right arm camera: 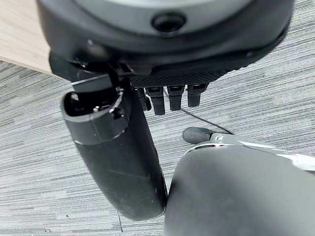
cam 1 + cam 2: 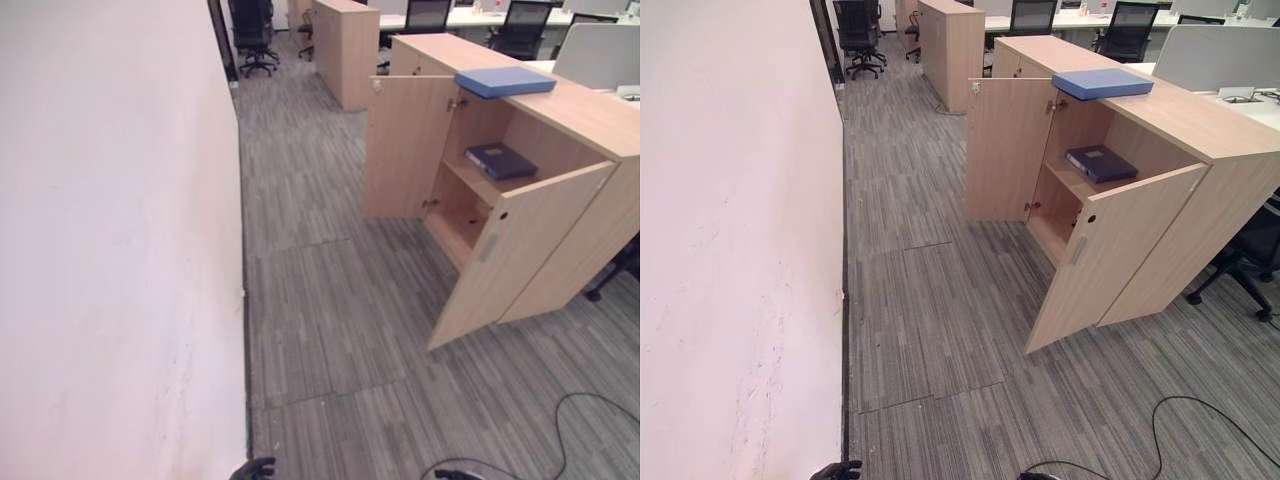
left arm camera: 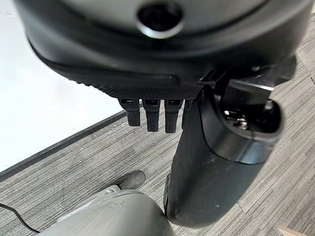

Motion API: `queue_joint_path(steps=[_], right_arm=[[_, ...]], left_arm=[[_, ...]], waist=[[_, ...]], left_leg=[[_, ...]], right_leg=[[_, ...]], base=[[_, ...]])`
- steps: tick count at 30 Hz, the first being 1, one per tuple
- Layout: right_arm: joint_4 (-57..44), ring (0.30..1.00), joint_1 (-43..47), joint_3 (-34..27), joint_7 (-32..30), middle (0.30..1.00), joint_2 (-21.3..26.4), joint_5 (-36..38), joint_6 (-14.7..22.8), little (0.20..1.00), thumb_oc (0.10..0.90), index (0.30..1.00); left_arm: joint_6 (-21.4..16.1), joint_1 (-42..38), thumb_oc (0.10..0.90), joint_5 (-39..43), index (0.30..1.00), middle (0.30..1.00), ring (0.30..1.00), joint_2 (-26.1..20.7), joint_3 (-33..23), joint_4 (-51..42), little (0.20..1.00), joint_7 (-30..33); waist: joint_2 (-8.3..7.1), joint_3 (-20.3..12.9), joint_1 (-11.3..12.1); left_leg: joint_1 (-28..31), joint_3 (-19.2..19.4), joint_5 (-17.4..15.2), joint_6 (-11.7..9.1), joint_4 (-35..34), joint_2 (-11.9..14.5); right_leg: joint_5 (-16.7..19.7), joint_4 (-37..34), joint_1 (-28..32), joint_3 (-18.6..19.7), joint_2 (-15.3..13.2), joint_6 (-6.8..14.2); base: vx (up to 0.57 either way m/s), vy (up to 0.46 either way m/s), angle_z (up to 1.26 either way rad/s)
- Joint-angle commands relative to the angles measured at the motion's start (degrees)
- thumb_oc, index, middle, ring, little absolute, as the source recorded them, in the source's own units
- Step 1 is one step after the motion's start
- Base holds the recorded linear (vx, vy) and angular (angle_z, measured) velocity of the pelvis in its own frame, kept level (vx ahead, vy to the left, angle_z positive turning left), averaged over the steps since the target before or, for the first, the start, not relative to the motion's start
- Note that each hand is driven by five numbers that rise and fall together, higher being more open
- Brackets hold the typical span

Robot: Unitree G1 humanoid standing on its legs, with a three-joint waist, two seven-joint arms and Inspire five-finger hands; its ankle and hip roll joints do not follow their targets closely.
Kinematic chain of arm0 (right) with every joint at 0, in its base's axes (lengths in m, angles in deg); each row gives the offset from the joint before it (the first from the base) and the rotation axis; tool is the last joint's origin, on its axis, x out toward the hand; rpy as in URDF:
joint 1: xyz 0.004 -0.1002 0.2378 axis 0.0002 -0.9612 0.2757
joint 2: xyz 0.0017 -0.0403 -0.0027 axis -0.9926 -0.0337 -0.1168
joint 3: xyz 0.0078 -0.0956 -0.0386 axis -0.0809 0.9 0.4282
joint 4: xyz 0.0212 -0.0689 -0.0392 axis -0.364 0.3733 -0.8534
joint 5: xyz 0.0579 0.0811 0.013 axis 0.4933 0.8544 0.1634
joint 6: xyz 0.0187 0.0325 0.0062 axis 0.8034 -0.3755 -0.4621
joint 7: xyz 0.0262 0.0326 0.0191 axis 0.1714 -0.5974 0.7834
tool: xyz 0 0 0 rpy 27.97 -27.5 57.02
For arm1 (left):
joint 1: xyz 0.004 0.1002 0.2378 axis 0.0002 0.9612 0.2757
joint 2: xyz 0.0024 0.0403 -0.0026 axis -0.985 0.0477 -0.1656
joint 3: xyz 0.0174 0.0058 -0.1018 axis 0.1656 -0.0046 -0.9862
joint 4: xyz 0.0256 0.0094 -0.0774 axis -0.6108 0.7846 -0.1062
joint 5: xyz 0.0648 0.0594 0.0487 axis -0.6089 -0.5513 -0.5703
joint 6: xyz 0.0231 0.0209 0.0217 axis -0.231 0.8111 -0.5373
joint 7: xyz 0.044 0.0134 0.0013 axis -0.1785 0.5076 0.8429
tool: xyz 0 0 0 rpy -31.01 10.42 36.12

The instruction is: Put the empty folder in the office cabinet

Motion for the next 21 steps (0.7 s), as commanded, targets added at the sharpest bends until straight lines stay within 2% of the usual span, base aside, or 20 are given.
queue_joint_path(steps=[1, 4, 8, 9, 11, 12, 14, 15, 16, 17, 18, 21], right_arm=[[1.93, 0.900, 0.65, 3.58, 1.23, 0.900, 1.60, 0.01, -0.83, 0.900, 0.800, 0.900], [1.63, 0.900, 1.13, 3.61, 0.95, 0.900, 1.46, 0.38, -0.79, 0.900, 0.800, 0.900], [1.27, 0.900, 1.24, 3.57, 0.71, 0.900, 1.45, 0.72, -0.62, 0.900, 0.800, 0.900], [1.09, 0.900, 1.38, 3.40, 0.50, 0.900, 1.32, 0.95, -0.47, 0.900, 0.800, 0.900], [1.15, 0.900, 1.55, 3.08, 0.10, 0.900, 1.35, 1.11, -0.33, 0.900, 0.800, 0.900], [1.24, 0.900, 1.52, 2.99, -0.06, 0.900, 1.42, 1.07, -0.28, 0.900, 0.800, 0.900], [1.54, 0.900, 1.36, 2.91, -0.30, 0.900, 1.73, 0.87, -0.28, 0.900, 0.800, 0.900], [1.55, 0.900, 1.37, 2.91, -0.30, 0.900, 1.73, 0.87, -0.28, 0.900, 0.800, 0.900], [1.91, 0.900, 1.12, 2.71, -0.53, 0.900, 2.21, 0.64, -0.23, 0.900, 0.800, 0.900], [2.24, 0.900, 0.87, 2.51, -0.48, 0.900, 2.54, 0.37, -0.28, 0.900, 0.800, 0.900], [2.24, 0.900, 0.86, 2.51, -0.48, 0.900, 2.54, 0.37, -0.28, 0.900, 0.800, 0.900], [2.33, 0.900, 0.84, 2.21, -0.58, 0.900, 2.75, 0.42, -0.11, 0.900, 0.800, 0.900]], left_arm=[[0.70, -0.67, 0.800, 0.34, 0.900, 0.900, 0.900, 0.53, -0.03, 4.96, 0.900, -0.39], [0.76, -1.27, 0.800, 2.30, 0.900, 0.900, 0.900, 0.41, -0.93, 4.50, 0.900, 0.38], [0.58, -1.55, 0.800, 3.34, 0.900, 0.900, 0.900, 0.48, -1.13, 4.12, 0.900, 0.66], [0.46, -1.79, 0.800, 4.24, 0.900, 0.900, 0.900, 0.53, -1.27, 3.71, 0.900, 0.86], [0.33, -2.13, 0.800, 5.31, 0.900, 0.900, 0.900, 0.65, -1.72, 3.50, 0.900, 1.19], [0.31, -2.15, 0.800, 5.73, 0.900, 0.900, 0.900, 0.73, -2.02, 3.53, 0.900, 1.32], [0.19, -2.02, 0.800, 7.19, 0.900, 0.900, 0.900, 0.93, -2.85, 3.47, 0.900, 1.24], [0.20, -2.02, 0.800, 7.19, 0.900, 0.900, 0.900, 0.93, -2.85, 3.47, 0.900, 1.24], [0.03, -1.65, 0.800, 9.09, 0.900, 0.900, 0.900, 0.94, -3.92, 3.51, 0.900, 1.12], [-0.06, -1.11, 0.800, 10.42, 0.900, 0.900, 0.900, 1.09, -4.85, 3.43, 0.900, 1.02], [-0.06, -1.11, 0.800, 10.42, 0.900, 0.900, 0.900, 1.09, -4.85, 3.43, 0.900, 1.02], [0.09, -0.60, 0.800, 12.39, 0.900, 0.900, 0.900, 1.34, -6.12, 3.81, 0.900, 1.15]], waist=[[-0.34, 0.50, -0.35], [-0.84, 1.55, -0.03], [-1.29, 2.24, -0.22], [-1.72, 3.64, -0.31], [-2.25, 5.05, -0.19], [-2.42, 5.48, -0.16], [-2.42, 6.31, 0.10], [-2.40, 6.29, 0.05], [-2.65, 6.65, 0.59], [-2.69, 6.80, 1.04], [-2.69, 6.82, 1.05], [-1.93, 6.48, 1.65]], left_leg=[[3.37, -3.24, -7.73, -2.91, -0.42, 2.26], [2.96, -2.60, -7.37, -3.06, 0.57, 2.94], [1.15, -2.32, -8.66, -3.35, 4.47, 3.44], [-1.81, -1.71, -9.58, -3.99, 10.40, 3.57], [-5.90, -1.28, -10.01, -4.72, 17.72, 3.81], [-8.01, -1.18, -9.33, -4.86, 21.50, 4.27], [-11.65, -1.55, -5.94, -4.58, 26.19, 4.95], [-11.76, -1.61, -5.97, -4.59, 26.30, 4.96], [-16.02, -2.35, -5.13, -3.86, 26.83, 3.92], [-17.61, -2.79, -5.55, -3.67, 25.36, 3.32], [-17.59, -2.78, -5.57, -3.66, 25.37, 3.33], [-17.81, -4.28, -1.22, -4.50, 16.74, 2.98]], right_leg=[[-2.25, 0.40, -0.68, -0.74, -0.01, 4.23], [-2.34, 0.40, -0.83, -0.53, 0.40, 3.60], [-2.32, 0.47, -0.87, -0.60, 0.51, 2.93], [-3.12, 2.34, -1.63, -0.51, 0.38, 2.19], [-3.74, 3.37, -1.86, -0.71, 0.01, 1.37], [-3.97, 3.43, -1.67, -0.98, -0.02, 0.99], [-4.23, 3.09, -0.80, -1.37, 0.22, 0.41], [-4.23, 3.08, -0.83, -1.42, 0.25, 0.40], [-4.67, 2.90, -0.37, -1.57, -0.04, 0.24], [-5.14, 2.71, 0.15, -1.37, -0.11, 0.41], [-5.14, 2.71, 0.17, -1.37, -0.11, 0.41], [-6.18, 2.18, 0.75, -0.82, 0.47, 0.72]], base=[[0.01, -0.046, -0.01], [0.01, -0.089, -0.06], [-0.02, -0.076, -0.12], [-0.09, -0.067, -0.01], [-0.07, -0.088, 0.03], [0.00, -0.081, 0.07], [0.03, -0.053, 0.02], [0.06, -0.034, 0.04], [0.11, -0.012, 0.10], [0.11, -0.012, 0.14], [0.12, 0.017, 0.04], [0.20, 0.056, -0.03]])
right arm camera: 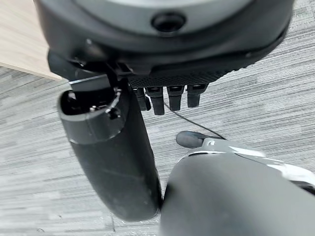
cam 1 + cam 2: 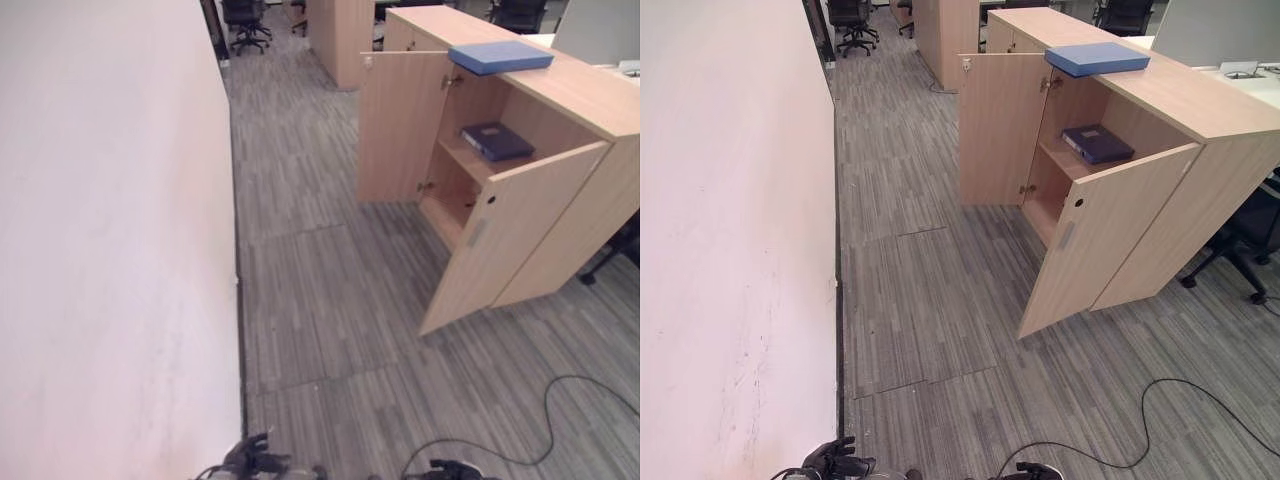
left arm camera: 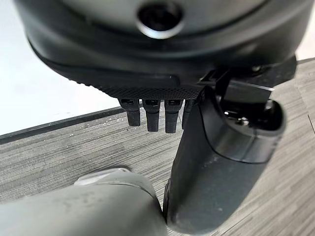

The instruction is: Put the empty folder in the office cabinet

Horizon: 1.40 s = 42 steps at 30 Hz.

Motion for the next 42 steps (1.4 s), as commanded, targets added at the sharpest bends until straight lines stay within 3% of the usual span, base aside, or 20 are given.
queue_joint_path(steps=[1, 6, 8, 15, 17, 18, 19, 21, 23, 24, 25, 26, 27, 28, 29, 32, 33, 35, 39, 42], right_arm=[[2.05, 0.900, -2.39, 1.04, -0.82, 0.900, 2.27, 0.42, -0.26, 0.900, 0.800, 0.900], [2.81, 0.900, -2.97, 0.61, -1.09, 0.900, 1.77, 0.43, -0.10, 0.900, 0.800, 0.900], [4.12, 0.900, -4.41, 0.19, -0.91, 0.900, 0.55, -0.68, -0.34, 0.900, 0.800, 0.900], [4.50, 0.900, -6.69, -0.88, 0.79, 0.900, 1.69, -1.46, -0.69, 0.900, 0.800, 0.900], [4.35, 0.900, -6.97, -1.23, 1.12, 0.900, 2.86, -2.27, -0.86, 0.900, 0.800, 0.900], [3.55, 0.900, -6.67, -1.45, 1.15, 0.900, 3.74, -2.46, -0.60, 0.900, 0.800, 0.900], [3.55, 0.900, -6.66, -1.45, 1.15, 0.900, 3.76, -2.46, -0.60, 0.900, 0.800, 0.900], [1.76, 0.900, -5.87, -1.86, 0.80, 0.900, 5.00, -1.72, -0.61, 0.900, 0.800, 0.900], [1.03, 0.900, -6.28, -1.98, 0.58, 0.900, 5.18, -1.84, -0.39, 0.900, 0.800, 0.900], [0.49, 0.900, -6.65, -1.80, 0.34, 0.900, 5.33, -2.42, -0.30, 0.900, 0.800, 0.900], [0.32, 0.900, -6.67, -1.61, 0.36, 0.900, 5.47, -2.88, -0.33, 0.900, 0.800, 0.900], [0.32, 0.900, -6.66, -1.61, 0.36, 0.900, 5.47, -2.88, -0.34, 0.900, 0.800, 0.900], [0.52, 0.900, -6.93, -1.76, 0.60, 0.900, 5.80, -2.53, -0.30, 0.900, 0.800, 0.900], [0.52, 0.900, -6.92, -1.76, 0.60, 0.900, 5.80, -2.53, -0.30, 0.900, 0.800, 0.900], [1.03, 0.900, -7.27, -3.58, 0.90, 0.900, 6.03, 0.38, -0.53, 0.900, 0.800, 0.900], [1.27, 0.900, -7.61, -4.67, 0.76, 0.900, 6.28, 1.69, -0.20, 0.900, 0.800, 0.900], [1.80, 0.900, -7.45, -5.02, 0.92, 0.900, 6.53, 2.02, -0.31, 0.900, 0.800, 0.900], [2.07, 0.900, -7.18, -4.86, 0.97, 0.900, 6.69, 1.51, -0.39, 0.900, 0.800, 0.900], [2.31, 0.900, -6.86, -4.56, 1.00, 0.900, 7.37, 0.84, -0.43, 0.900, 0.800, 0.900], [2.08, 0.900, -7.02, -3.51, 1.70, 0.900, 7.51, 0.10, -0.69, 0.900, 0.800, 0.900]], left_arm=[[0.97, 3.83, 0.800, 1.22, 0.900, 0.900, 0.900, 1.11, 0.78, 3.19, 0.900, 0.31], [0.98, 4.55, 0.800, 1.54, 0.900, 0.900, 0.900, 1.62, 0.69, 3.91, 0.900, 0.42], [1.09, 5.44, 0.800, 0.03, 0.900, 0.900, 0.900, 1.41, 0.46, 4.19, 0.900, 0.47], [1.32, 6.64, 0.800, -2.40, 0.900, 0.900, 0.900, -0.21, -1.00, 4.95, 0.900, 0.01], [1.26, 6.54, 0.800, -2.59, 0.900, 0.900, 0.900, -0.91, -1.13, 4.24, 0.900, -0.09], [1.09, 6.53, 0.800, -2.81, 0.900, 0.900, 0.900, -1.54, -0.98, 3.44, 0.900, -0.30], [1.09, 6.52, 0.800, -2.81, 0.900, 0.900, 0.900, -1.52, -0.98, 3.44, 0.900, -0.30], [1.18, 6.31, 0.800, -3.15, 0.900, 0.900, 0.900, -2.63, -0.86, 2.41, 0.900, -0.06], [1.23, 6.27, 0.800, -3.39, 0.900, 0.900, 0.900, -3.12, -0.89, 2.17, 0.900, 0.01], [1.24, 6.44, 0.800, -3.46, 0.900, 0.900, 0.900, -3.78, -1.06, 1.97, 0.900, 0.00], [1.28, 6.24, 0.800, -3.28, 0.900, 0.900, 0.900, -4.16, -1.05, 1.85, 0.900, -0.11], [1.28, 6.24, 0.800, -3.28, 0.900, 0.900, 0.900, -4.16, -1.06, 1.85, 0.900, -0.11], [1.20, 5.77, 0.800, -3.29, 0.900, 0.900, 0.900, -4.43, -1.00, 1.96, 0.900, -0.22], [1.20, 5.77, 0.800, -3.29, 0.900, 0.900, 0.900, -4.42, -1.00, 1.96, 0.900, -0.22], [1.16, 5.35, 0.800, -3.50, 0.900, 0.900, 0.900, -4.27, -0.71, 2.49, 0.900, -0.40], [0.82, 5.18, 0.800, -3.70, 0.900, 0.900, 0.900, -4.22, -0.69, 2.65, 0.900, -0.40], [0.68, 4.97, 0.800, -3.83, 0.900, 0.900, 0.900, -4.47, -1.19, 2.71, 0.900, -0.34], [0.52, 4.73, 0.800, -4.30, 0.900, 0.900, 0.900, -4.68, -1.54, 3.04, 0.900, -0.21], [0.62, 4.58, 0.800, -4.56, 0.900, 0.900, 0.900, -4.85, -2.28, 4.01, 0.900, -0.19], [1.00, 4.86, 0.800, -5.40, 0.900, 0.900, 0.900, -4.64, -3.05, 5.25, 0.900, 0.24]], waist=[[1.41, 0.28, 1.91], [2.34, 0.13, 2.84], [2.80, -1.39, 2.86], [1.18, -3.60, 3.28], [0.96, -3.74, 3.41], [1.29, -3.25, 3.41], [1.37, -3.36, 3.45], [2.55, -1.44, 2.54], [3.05, -0.74, 2.34], [3.30, 0.00, 1.96], [4.01, 0.90, 1.43], [3.99, 0.94, 1.41], [4.64, 2.38, 0.33], [4.65, 2.45, 0.31], [4.65, 3.61, -0.95], [4.17, 4.38, -2.29], [3.15, 5.40, -3.34], [2.42, 5.51, -4.04], [1.77, 5.41, -4.32], [0.71, 2.90, -4.20]], left_leg=[[-2.89, -2.97, 3.92, 1.03, -8.81, 0.82], [-3.74, -1.67, 5.43, 0.67, -17.48, 1.41], [-2.09, -0.89, 9.69, 0.59, -17.46, 1.90], [-0.94, 1.58, 6.07, 3.51, -15.18, -0.37], [-0.64, 2.55, 4.21, 4.68, -14.55, -1.38], [0.57, 3.39, 2.51, 5.92, -14.48, -2.43], [0.40, 3.40, 2.52, 5.90, -14.44, -2.33], [3.91, 4.17, 0.40, 8.19, -15.25, -3.43], [5.35, 4.54, -0.45, 8.61, -15.52, -3.53], [8.83, 4.73, -2.31, 8.74, -16.46, -3.76], [9.58, 4.68, -2.13, 8.73, -16.42, -2.89], [9.62, 4.67, -2.13, 8.72, -16.42, -2.90], [10.81, 4.11, -2.37, 8.30, -15.86, -2.12], [10.88, 4.08, -2.38, 8.29, -15.86, -2.11], [12.23, 3.88, -3.16, 7.80, -15.58, -1.87], [13.86, 2.85, -4.01, 7.43, -15.87, -2.30], [15.81, 1.22, -4.91, 7.08, -15.88, -3.12], [16.93, 0.00, -5.74, 6.81, -15.71, -3.60], [19.45, -1.72, -7.02, 6.47, -16.02, -3.82], [22.79, -3.98, -8.91, 6.10, -17.48, -3.47]], right_leg=[[-7.48, 1.57, 2.52, -0.86, 2.33, 5.84], [-8.35, 0.55, 5.18, 1.32, 2.99, 6.31], [-9.74, 0.43, 6.80, 1.76, 2.40, 7.06], [-9.10, 3.81, 6.14, 2.70, -2.90, 10.26], [-7.46, 7.99, 3.95, 2.40, -4.78, 11.97], [-4.04, 15.90, 0.19, 1.65, -6.73, 13.56], [-3.95, 15.87, 0.03, 1.68, -6.64, 13.54], [5.16, 31.09, -7.03, -0.76, -9.67, 13.78], [6.04, 34.74, -8.38, -2.96, -11.34, 13.44], [6.10, 37.79, -10.18, -6.48, -14.34, 13.54], [4.45, 37.91, -12.28, -8.03, -13.83, 11.81], [4.40, 37.95, -12.26, -8.03, -13.86, 11.80], [-0.06, 34.25, -14.28, -8.89, -11.84, 10.64], [-0.07, 34.21, -14.19, -8.92, -11.82, 10.62], [-1.44, 28.55, -16.30, -8.37, -9.36, 10.36], [0.88, 19.97, -18.39, -6.16, -7.06, 11.22], [4.65, 11.96, -19.89, -2.89, -5.26, 12.74], [7.11, 6.44, -21.35, 0.00, -4.11, 13.80], [9.03, 3.24, -21.72, 1.19, -3.33, 14.49], [10.70, 2.25, -19.21, 0.91, -3.14, 13.42]], base=[[0.20, 0.075, 0.02], [0.29, 0.112, -0.12], [0.38, 0.137, -0.55], [0.32, 0.190, -0.40], [0.19, 0.216, -0.23], [0.10, 0.154, -0.19], [0.14, 0.237, -0.25], [0.12, 0.290, -0.23], [0.16, 0.223, -0.07], [0.18, 0.128, -0.06], [0.18, 0.126, -0.10], [0.11, 0.004, -0.13], [0.09, -0.017, 0.02], [0.19, -0.049, 0.18], [0.15, -0.060, 0.29], [0.14, -0.074, 0.24], [0.26, -0.137, 0.03], [0.22, -0.088, 0.16], [0.28, -0.094, 0.36], [0.33, -0.142, 0.40]])
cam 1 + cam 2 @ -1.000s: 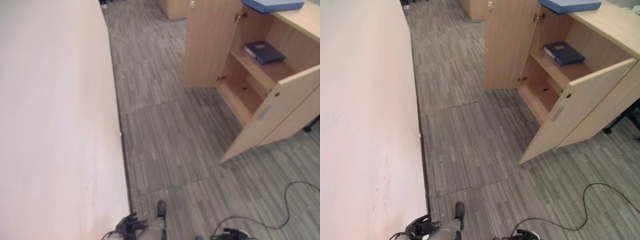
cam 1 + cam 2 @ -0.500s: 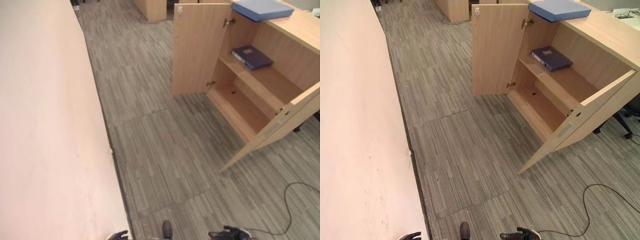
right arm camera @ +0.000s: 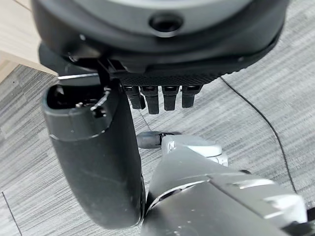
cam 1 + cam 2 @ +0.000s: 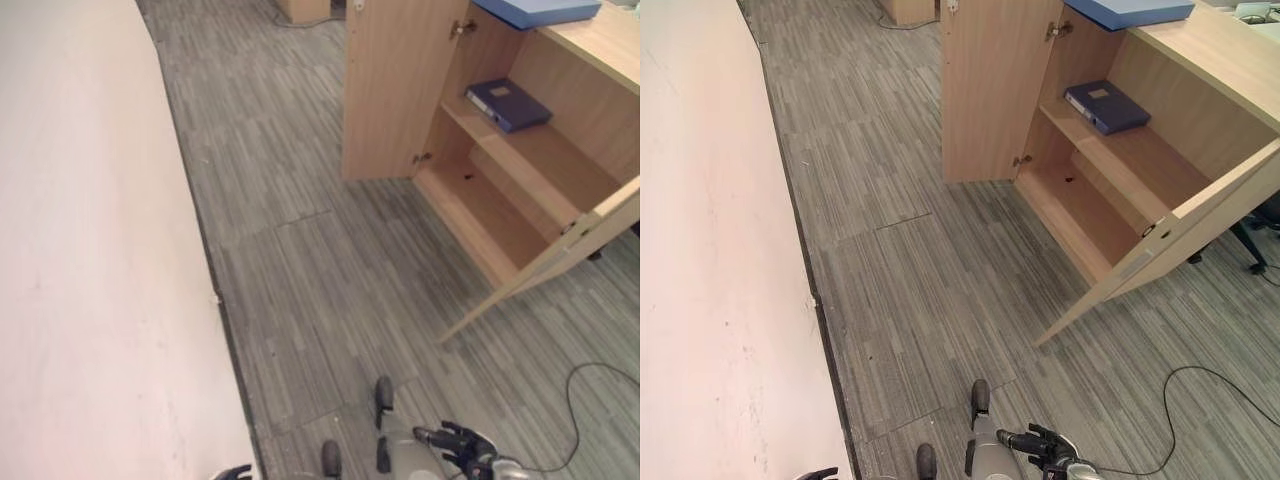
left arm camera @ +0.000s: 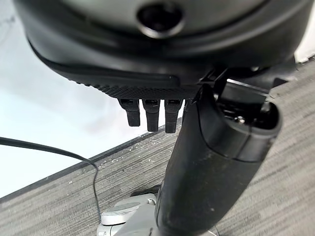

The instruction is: Put the empty folder in the office cabinet

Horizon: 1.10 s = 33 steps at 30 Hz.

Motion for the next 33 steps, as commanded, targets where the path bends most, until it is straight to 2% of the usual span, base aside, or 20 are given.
queue_joint_path(steps=[1, 5, 6, 7, 8, 9, 11, 12, 13, 15, 16, 17, 19, 22, 23, 25, 26, 28, 31, 33], right_arm=[[4.40, 0.900, -6.91, 4.97, -0.71, 0.900, 5.46, -4.13, -2.61, 0.900, 0.800, 0.900], [4.50, 0.900, -6.76, 7.53, -2.06, 0.900, 5.80, -7.04, -2.49, 0.900, 0.800, 0.900], [4.50, 0.900, -6.76, 7.53, -2.06, 0.900, 5.81, -7.05, -2.49, 0.900, 0.800, 0.900], [4.37, 0.900, -6.32, 7.73, -2.50, 0.900, 6.08, -7.23, -2.59, 0.900, 0.800, 0.900], [4.37, 0.900, -6.31, 7.73, -2.50, 0.900, 6.09, -7.23, -2.58, 0.900, 0.800, 0.900], [4.58, 0.900, -5.79, 7.49, -2.98, 0.900, 6.38, -6.70, -2.49, 0.900, 0.800, 0.900], [4.34, 0.900, -5.33, 7.49, -2.97, 0.900, 6.68, -6.07, -2.43, 0.900, 0.800, 0.900], [4.34, 0.900, -5.33, 7.49, -2.97, 0.900, 6.68, -6.07, -2.43, 0.900, 0.800, 0.900], [4.05, 0.900, -5.02, 7.59, -3.26, 0.900, 6.89, -6.05, -2.36, 0.900, 0.800, 0.900], [3.74, 0.900, -4.35, 7.81, -3.67, 0.900, 7.36, -6.10, -2.45, 0.900, 0.800, 0.900], [3.17, 0.900, -2.49, 9.00, -3.47, 0.900, 8.11, -5.62, -0.82, 0.900, 0.800, 0.900], [2.82, 0.900, -1.33, 9.15, -4.51, 0.900, 6.72, -5.70, -1.23, 0.900, 0.800, 0.900], [3.34, 0.900, -1.89, 8.00, -5.08, 0.900, 6.05, -5.40, -1.58, 0.900, 0.800, 0.900], [4.44, 0.900, -3.29, 7.33, -4.79, 0.900, 5.29, -5.64, -1.67, 0.900, 0.800, 0.900], [5.16, 0.900, -4.16, 7.29, -4.78, 0.900, 4.93, -6.09, -1.82, 0.900, 0.800, 0.900], [7.50, 0.900, -6.01, 6.52, -4.33, 0.900, 4.67, -6.66, -2.03, 0.900, 0.800, 0.900], [7.50, 0.900, -6.01, 6.53, -4.32, 0.900, 4.66, -6.66, -2.02, 0.900, 0.800, 0.900], [9.74, 0.900, -7.86, 6.74, -3.33, 0.900, 3.66, -7.88, -2.70, 0.900, 0.800, 0.900], [11.91, 0.900, -10.95, 8.87, 0.86, 0.900, 2.34, -12.06, -4.38, 0.900, 0.800, 0.900], [12.92, 0.900, -13.01, 11.87, 2.19, 0.900, 1.86, -17.65, -5.11, 0.900, 0.800, 0.900]], left_arm=[[0.02, 0.18, 0.800, -2.10, 0.900, 0.900, 0.900, -1.99, -0.82, 0.86, 0.900, 0.97], [0.03, -0.49, 0.800, -2.33, 0.900, 0.900, 0.900, -1.80, 0.38, 0.51, 0.900, 1.70], [0.03, -0.49, 0.800, -2.33, 0.900, 0.900, 0.900, -1.79, 0.38, 0.51, 0.900, 1.71], [-0.14, -1.22, 0.800, -2.74, 0.900, 0.900, 0.900, -1.94, 1.33, -0.13, 0.900, 1.96], [-0.14, -1.22, 0.800, -2.74, 0.900, 0.900, 0.900, -1.93, 1.33, -0.13, 0.900, 1.96], [-0.40, -2.14, 0.800, -2.76, 0.900, 0.900, 0.900, -2.32, 2.23, -1.06, 0.900, 1.95], [-0.58, -2.37, 0.800, -3.17, 0.900, 0.900, 0.900, -2.85, 2.91, -2.14, 0.900, 1.99], [-0.57, -2.37, 0.800, -3.18, 0.900, 0.900, 0.900, -2.86, 2.91, -2.15, 0.900, 1.99], [-0.73, -2.50, 0.800, -3.66, 0.900, 0.900, 0.900, -3.08, 3.40, -3.40, 0.900, 2.20], [-0.77, -2.70, 0.800, -3.84, 0.900, 0.900, 0.900, -3.28, 3.96, -5.07, 0.900, 2.74], [-0.58, -2.52, 0.800, -4.56, 0.900, 0.900, 0.900, -3.81, 4.76, -5.72, 0.900, 2.87], [-0.49, -2.16, 0.800, -3.84, 0.900, 0.900, 0.900, -3.37, 4.40, -6.15, 0.900, 3.06], [-0.36, -1.15, 0.800, -1.90, 0.900, 0.900, 0.900, -2.45, 3.13, -5.65, 0.900, 3.18], [-0.02, -0.08, 0.800, 0.80, 0.900, 0.900, 0.900, -1.34, 1.00, -3.82, 0.900, 2.91], [0.05, 0.39, 0.800, 1.56, 0.900, 0.900, 0.900, -1.05, 0.32, -2.85, 0.900, 2.86], [0.21, 0.77, 0.800, 2.45, 0.900, 0.900, 0.900, -0.54, -0.27, -1.71, 0.900, 2.67], [0.20, 0.78, 0.800, 2.45, 0.900, 0.900, 0.900, -0.56, -0.27, -1.71, 0.900, 2.67], [0.26, 1.01, 0.800, 2.74, 0.900, 0.900, 0.900, -0.29, -0.29, -1.23, 0.900, 2.36], [0.90, 2.16, 0.800, 1.43, 0.900, 0.900, 0.900, 0.13, -0.33, 0.88, 0.900, 1.15], [1.43, 2.86, 0.800, -1.02, 0.900, 0.900, 0.900, -0.16, 0.31, 1.66, 0.900, 1.00]], waist=[[1.63, -1.78, -1.10], [1.89, -3.54, -0.91], [1.92, -3.54, -0.93], [1.81, -4.05, -0.94], [1.83, -4.04, -0.94], [1.10, -4.47, -0.86], [0.36, -4.36, -0.53], [0.40, -4.33, -0.55], [-0.18, -3.69, -0.04], [-1.03, -2.18, 0.96], [-1.04, -1.35, 2.39], [-1.32, -1.32, 2.69], [-1.66, -1.24, 3.55], [-1.44, -1.31, 4.68], [-0.90, -1.62, 5.00], [0.69, -1.73, 5.98], [0.57, -1.57, 6.00], [0.79, -1.50, 6.45], [1.26, -2.30, 6.84], [1.69, -3.37, 7.07]], left_leg=[[2.41, -2.03, -5.18, -3.51, -0.23, 2.62], [3.42, -3.33, -6.20, -5.03, -0.18, 5.98], [3.43, -3.35, -6.23, -5.05, -0.19, 6.02], [3.18, -3.04, -7.15, -6.13, 1.66, 7.58], [3.16, -3.05, -7.20, -6.14, 1.72, 7.60], [1.05, -1.42, -6.08, -7.91, 8.82, 9.30], [-1.59, -0.12, -2.63, -8.87, 18.49, 10.31], [-1.70, -0.15, -2.77, -8.89, 18.75, 10.37], [-4.91, -0.15, -0.05, -8.67, 26.55, 10.57], [-10.35, -0.48, 3.05, -7.59, 39.43, 10.57], [-13.03, 0.31, 4.02, -7.17, 43.73, 11.25], [-14.98, 1.47, 3.97, -6.57, 44.41, 11.74], [-19.04, 2.77, 1.79, -5.60, 41.93, 11.69], [-21.09, 3.08, 0.79, -5.77, 29.23, 10.23], [-22.22, 2.29, 3.39, -6.46, 21.39, 9.61], [-23.53, 0.15, 9.63, -8.24, 5.86, 10.55], [-23.10, 0.24, 9.79, -8.24, 5.48, 10.44], [-25.17, -0.22, 10.87, -8.94, -0.23, 10.08], [-26.04, -1.29, 10.07, -9.45, -0.23, 9.96], [-24.44, -1.99, 13.31, -9.58, -0.23, 10.16]], right_leg=[[2.08, 1.93, -2.32, 2.24, 2.73, 1.23], [-1.13, 6.33, -2.83, 1.19, 4.39, -0.58], [-1.19, 6.39, -2.83, 1.15, 4.42, -0.59], [-3.30, 7.54, -2.22, 0.77, 5.07, -1.49], [-3.32, 7.57, -2.22, 0.76, 5.08, -1.50], [-5.33, 7.56, 0.18, 0.15, 5.93, -2.73], [-6.87, 7.14, 3.42, 0.16, 7.12, -4.31], [-6.87, 7.13, 3.44, 0.13, 7.17, -4.33], [-7.66, 7.11, 4.93, 0.11, 7.59, -5.41], [-9.12, 7.23, 7.21, 0.50, 8.02, -7.02], [-10.06, 7.40, 8.31, 0.17, 8.14, -7.72], [-10.85, 7.76, 8.69, 0.18, 7.81, -7.90], [-12.53, 8.47, 10.37, 0.28, 7.06, -8.18], [-14.89, 9.21, 12.40, 0.78, 6.59, -7.74], [-15.77, 9.22, 13.21, 0.63, 6.81, -7.51], [-17.91, 8.97, 16.45, 0.88, 8.18, -7.56], [-17.99, 8.96, 16.68, 0.91, 8.05, -7.54], [-18.75, 8.50, 18.75, 1.65, 8.28, -7.49], [-19.09, 7.48, 21.42, 3.82, 8.34, -6.50], [-19.64, 6.98, 22.78, 4.93, 8.04, -6.04]], base=[[0.35, -0.174, 0.39], [0.34, -0.210, 0.38], [0.29, -0.203, 0.31], [0.17, -0.122, 0.25], [0.35, -0.289, 0.20], [0.28, -0.245, 0.22], [0.27, -0.230, 0.31], [0.16, -0.161, 0.16], [0.13, -0.163, -0.03], [0.15, -0.219, -0.07], [0.12, -0.177, -0.21], [0.15, -0.135, -0.13], [0.20, -0.043, 0.05], [0.24, 0.038, 0.19], [0.26, 0.071, 0.15], [0.35, 0.072, 0.15], [0.32, 0.053, 0.13], [0.21, 0.037, 0.12], [0.38, 0.130, -0.31], [0.42, 0.207, -0.57]])
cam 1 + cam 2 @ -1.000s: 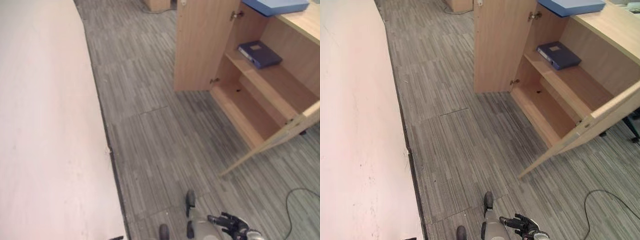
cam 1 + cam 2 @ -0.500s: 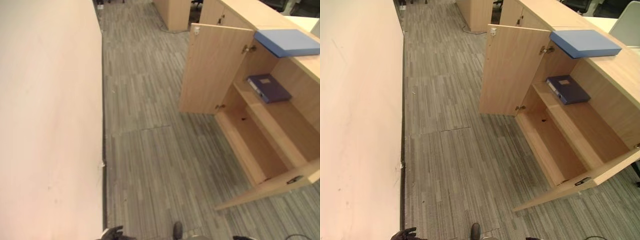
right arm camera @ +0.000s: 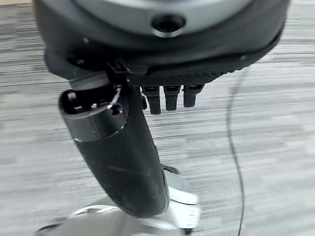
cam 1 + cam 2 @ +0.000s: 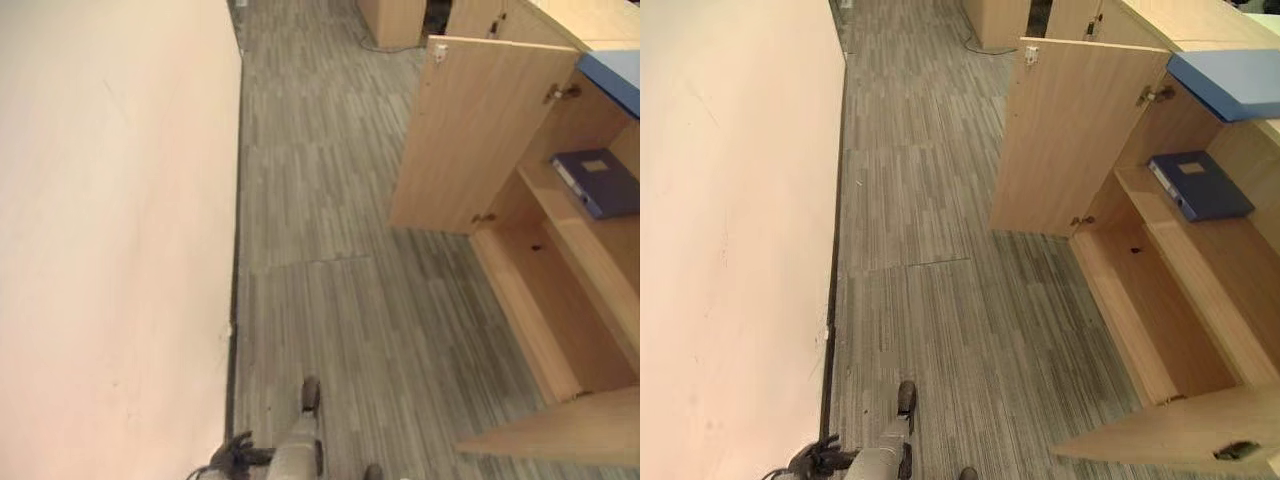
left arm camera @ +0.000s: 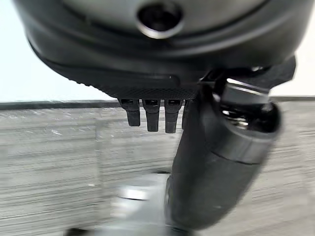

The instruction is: Put the empty folder in the office cabinet

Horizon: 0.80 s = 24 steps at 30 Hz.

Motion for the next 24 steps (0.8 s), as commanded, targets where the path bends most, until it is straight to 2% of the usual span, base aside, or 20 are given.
queue_joint_path(steps=[1, 3, 4, 5, 6, 7, 9, 10, 11, 13, 15, 16, 17, 19, 21, 22, 23, 24], right_arm=[[2.17, 0.900, -7.21, 5.72, 4.76, 0.900, 0.98, -11.47, -3.25, 0.900, 0.800, 0.900], [1.28, 0.900, -6.88, 6.31, 5.46, 0.900, 0.98, -12.02, -3.55, 0.900, 0.800, 0.900], [0.84, 0.900, -6.29, 6.28, 5.73, 0.900, 0.95, -11.64, -3.78, 0.900, 0.800, 0.900], [0.19, 0.900, -5.65, 6.08, 5.50, 0.900, 1.13, -11.47, -3.72, 0.900, 0.800, 0.900], [-0.07, 0.900, -4.90, 5.83, 5.19, 0.900, 1.49, -11.51, -3.72, 0.900, 0.800, 0.900], [-0.41, 0.900, -4.38, 5.76, 5.10, 0.900, 1.66, -11.47, -3.55, 0.900, 0.800, 0.900], [-2.16, 0.900, -2.33, 5.56, 4.08, 0.900, 2.76, -11.48, -2.83, 0.900, 0.800, 0.900], [-5.42, 0.900, 1.39, 4.28, 2.35, 0.900, 4.62, -9.38, -2.20, 0.900, 0.800, 0.900], [-6.62, 0.900, 2.77, 3.51, 1.35, 0.900, 5.07, -7.86, -1.70, 0.900, 0.800, 0.900], [-7.57, 0.900, 4.34, 2.86, 0.30, 0.900, 4.97, -6.33, -1.52, 0.900, 0.800, 0.900], [-8.59, 0.900, 5.22, 2.92, -0.18, 0.900, 4.69, -5.15, -1.21, 0.900, 0.800, 0.900], [-8.94, 0.900, 5.25, 3.07, -0.33, 0.900, 4.51, -4.98, -1.09, 0.900, 0.800, 0.900], [-9.73, 0.900, 5.02, 3.19, -0.85, 0.900, 4.22, -4.75, -0.79, 0.900, 0.800, 0.900], [-9.85, 0.900, 4.82, 2.79, -1.50, 0.900, 4.14, -4.60, -0.49, 0.900, 0.800, 0.900], [-9.22, 0.900, 4.55, 2.70, -1.97, 0.900, 3.52, -5.16, -0.64, 0.900, 0.800, 0.900], [-9.22, 0.900, 4.56, 2.70, -1.97, 0.900, 3.52, -5.17, -0.63, 0.900, 0.800, 0.900], [-8.91, 0.900, 4.40, 2.67, -2.07, 0.900, 3.30, -5.59, -0.69, 0.900, 0.800, 0.900], [-8.77, 0.900, 4.36, 2.74, -2.11, 0.900, 3.07, -5.89, -0.69, 0.900, 0.800, 0.900]], left_arm=[[1.35, 5.20, 0.800, -5.18, 0.900, 0.900, 0.900, -1.97, 3.93, 0.86, 0.900, -1.21], [1.40, 4.93, 0.800, -5.56, 0.900, 0.900, 0.900, -2.31, 4.54, -0.10, 0.900, -1.32], [1.30, 4.58, 0.800, -5.55, 0.900, 0.900, 0.900, -2.46, 4.94, -0.77, 0.900, -1.33], [1.21, 4.05, 0.800, -5.61, 0.900, 0.900, 0.900, -2.63, 5.39, -1.74, 0.900, -1.23], [1.11, 3.88, 0.800, -5.83, 0.900, 0.900, 0.900, -2.74, 5.83, -2.33, 0.900, -1.36], [1.07, 3.67, 0.800, -5.97, 0.900, 0.900, 0.900, -3.04, 6.13, -2.97, 0.900, -1.39], [1.08, 3.64, 0.800, -6.24, 0.900, 0.900, 0.900, -4.01, 6.05, -3.97, 0.900, -1.26], [1.20, 3.70, 0.800, -6.50, 0.900, 0.900, 0.900, -5.30, 5.71, -4.34, 0.900, -0.92], [1.19, 4.06, 0.800, -6.67, 0.900, 0.900, 0.900, -5.82, 5.43, -4.44, 0.900, -0.56], [1.14, 4.11, 0.800, -6.44, 0.900, 0.900, 0.900, -6.22, 4.83, -4.48, 0.900, -0.21], [1.15, 3.59, 0.800, -6.26, 0.900, 0.900, 0.900, -6.31, 4.59, -3.91, 0.900, -0.05], [1.14, 3.47, 0.800, -6.59, 0.900, 0.900, 0.900, -6.25, 4.70, -3.60, 0.900, 0.01], [1.12, 3.24, 0.800, -7.21, 0.900, 0.900, 0.900, -5.93, 5.28, -2.65, 0.900, -0.09], [1.16, 3.19, 0.800, -7.31, 0.900, 0.900, 0.900, -5.36, 5.31, -2.34, 0.900, -0.23], [1.28, 3.11, 0.800, -7.11, 0.900, 0.900, 0.900, -4.74, 4.65, -2.19, 0.900, -0.09], [1.28, 3.11, 0.800, -7.11, 0.900, 0.900, 0.900, -4.74, 4.65, -2.19, 0.900, -0.09], [1.34, 3.00, 0.800, -7.17, 0.900, 0.900, 0.900, -4.53, 4.19, -2.10, 0.900, 0.04], [1.37, 2.99, 0.800, -7.17, 0.900, 0.900, 0.900, -4.54, 3.90, -2.06, 0.900, 0.11]], waist=[[-0.61, -5.12, 2.22], [-1.25, -5.53, 2.51], [-1.61, -5.75, 2.56], [-2.06, -6.50, 2.71], [-2.20, -7.12, 2.87], [-2.15, -7.46, 2.86], [-1.70, -7.72, 2.91], [-0.70, -7.07, 3.02], [-0.79, -6.78, 3.29], [-0.24, -6.15, 2.96], [0.79, -4.71, 1.98], [0.99, -4.12, 1.64], [1.23, -3.13, 1.03], [1.33, -2.39, 0.69], [0.91, -1.64, 1.01], [0.95, -1.58, 1.00], [0.40, -1.53, 1.51], [0.35, -1.52, 1.86]], left_leg=[[-0.21, -0.38, 5.52, 1.97, -0.07, -0.39], [-0.52, 0.45, 4.66, 2.97, 1.95, -1.41], [-2.17, 0.99, 3.19, 3.57, 5.89, -2.23], [-4.11, 1.51, 0.30, 4.69, 10.62, -3.77], [-4.56, 1.88, -1.39, 5.42, 12.04, -4.59], [-4.11, 2.18, -2.47, 6.10, 12.33, -5.10], [-1.30, 3.52, -5.26, 8.31, 11.56, -6.94], [3.56, 5.20, -7.25, 10.40, 9.56, -8.06], [6.18, 5.58, -9.04, 10.63, 8.58, -8.71], [9.49, 5.65, -9.59, 11.01, 6.78, -8.57], [11.91, 4.57, -9.22, 10.53, 5.72, -7.48], [12.48, 4.40, -9.14, 10.37, 5.58, -7.28], [13.98, 4.42, -9.32, 9.83, 4.74, -6.87], [15.67, 4.65, -9.68, 9.19, 3.72, -6.50], [17.50, 6.04, -10.20, 8.08, 2.45, -5.96], [17.57, 6.03, -10.21, 8.06, 2.43, -5.91], [17.70, 7.33, -10.29, 7.55, 2.27, -5.89], [18.01, 8.09, -10.55, 7.01, 2.14, -5.27]], right_leg=[[-4.78, 6.35, -2.30, 6.50, -1.99, 3.74], [-4.47, 6.16, -1.96, 6.74, -3.73, 4.61], [-4.17, 6.38, -2.20, 6.49, -4.74, 5.26], [-3.15, 6.98, -2.81, 6.60, -6.49, 6.33], [-2.16, 8.22, -3.47, 6.56, -7.60, 7.25], [-0.97, 10.34, -4.48, 6.60, -8.40, 7.74], [5.59, 21.66, -9.65, 5.79, -11.23, 9.24], [11.78, 33.99, -14.25, -1.02, -16.03, 8.68], [12.28, 37.13, -14.69, -3.97, -18.78, 9.31], [12.02, 39.11, -16.74, -7.11, -20.31, 9.23], [6.37, 37.28, -20.26, -7.88, -17.70, 7.48], [5.34, 35.71, -20.73, -8.25, -17.00, 7.47], [4.24, 30.84, -22.44, -10.32, -15.45, 7.59], [5.15, 24.24, -23.42, -12.99, -14.37, 8.28], [9.10, 15.68, -24.44, -18.68, -14.21, 10.19], [9.15, 15.55, -24.31, -18.71, -14.14, 10.19], [10.56, 11.90, -24.38, -22.64, -15.13, 11.27], [12.05, 8.14, -23.36, -25.85, -14.88, 11.82]], base=[[0.47, 0.255, -0.79], [0.37, 0.228, -0.61], [0.32, 0.273, -0.13], [0.32, 0.293, 0.10], [0.32, 0.306, 0.06], [0.32, 0.325, -0.27], [0.34, 0.421, -0.54], [0.38, 0.448, -0.36], [0.38, 0.415, -0.32], [0.23, 0.129, -0.12], [0.17, -0.011, 0.02], [0.16, -0.074, 0.20], [0.16, -0.082, 0.22], [0.13, -0.089, 0.22], [0.11, -0.096, 0.28], [0.09, -0.100, 0.13], [0.06, -0.092, 0.02], [0.10, -0.184, -0.11]])
